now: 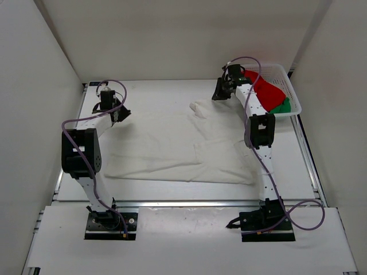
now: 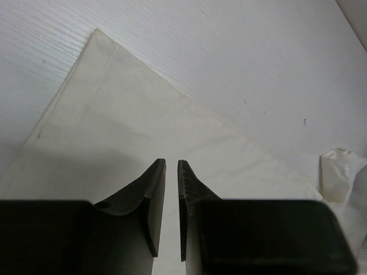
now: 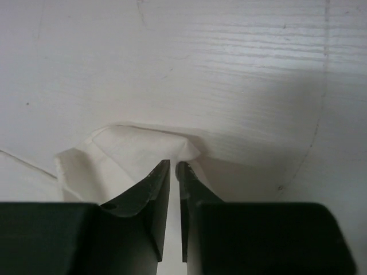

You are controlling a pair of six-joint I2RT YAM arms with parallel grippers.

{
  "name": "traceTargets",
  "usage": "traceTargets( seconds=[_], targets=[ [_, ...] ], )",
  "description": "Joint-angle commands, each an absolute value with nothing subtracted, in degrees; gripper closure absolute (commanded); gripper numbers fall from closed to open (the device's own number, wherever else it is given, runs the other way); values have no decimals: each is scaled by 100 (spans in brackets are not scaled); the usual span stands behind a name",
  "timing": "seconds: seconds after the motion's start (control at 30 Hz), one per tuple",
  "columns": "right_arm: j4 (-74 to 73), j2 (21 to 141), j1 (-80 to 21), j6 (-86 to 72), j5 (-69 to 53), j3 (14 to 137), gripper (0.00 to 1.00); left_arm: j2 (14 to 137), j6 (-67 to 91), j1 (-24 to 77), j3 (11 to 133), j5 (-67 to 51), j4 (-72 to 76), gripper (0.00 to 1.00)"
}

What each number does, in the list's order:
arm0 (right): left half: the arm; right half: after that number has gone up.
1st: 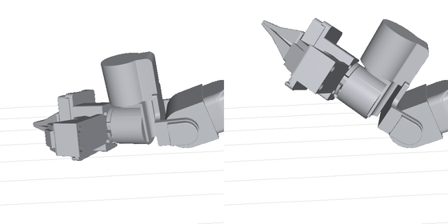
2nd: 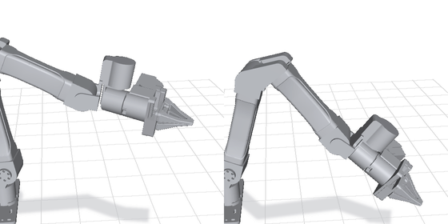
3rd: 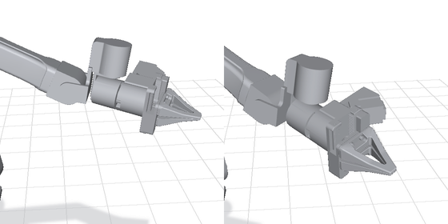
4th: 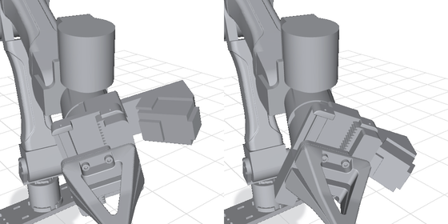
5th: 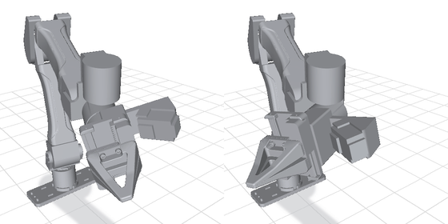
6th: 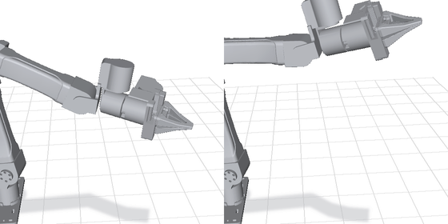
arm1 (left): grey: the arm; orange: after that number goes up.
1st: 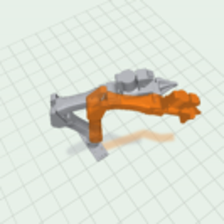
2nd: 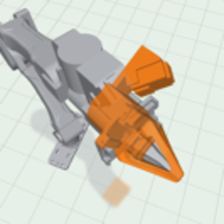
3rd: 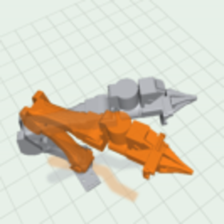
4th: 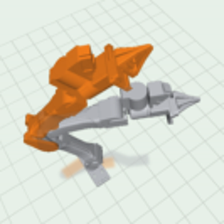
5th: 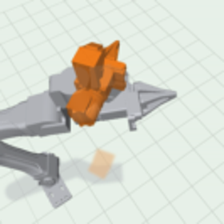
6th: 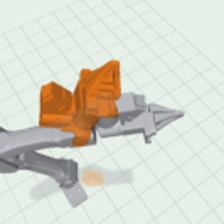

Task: Fold and stack the t-shirts
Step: Grap the side of the flattened tshirt furthest away from the robot with both arms

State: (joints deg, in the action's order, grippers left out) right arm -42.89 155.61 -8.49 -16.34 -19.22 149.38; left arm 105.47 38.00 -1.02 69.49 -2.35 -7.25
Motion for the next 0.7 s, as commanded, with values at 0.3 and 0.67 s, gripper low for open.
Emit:
traceTargets(
  seconds=[0.3,0.67],
  targets=[
    [-5421,14274,-1510,-862,-786,14960,100,10178,4086,-167,6698,-422,-361,73],
    [-4716,11844,-2171,-1037,1047,10546,100,10125,4491,-167,6416,-615,-62,73]
  ],
)
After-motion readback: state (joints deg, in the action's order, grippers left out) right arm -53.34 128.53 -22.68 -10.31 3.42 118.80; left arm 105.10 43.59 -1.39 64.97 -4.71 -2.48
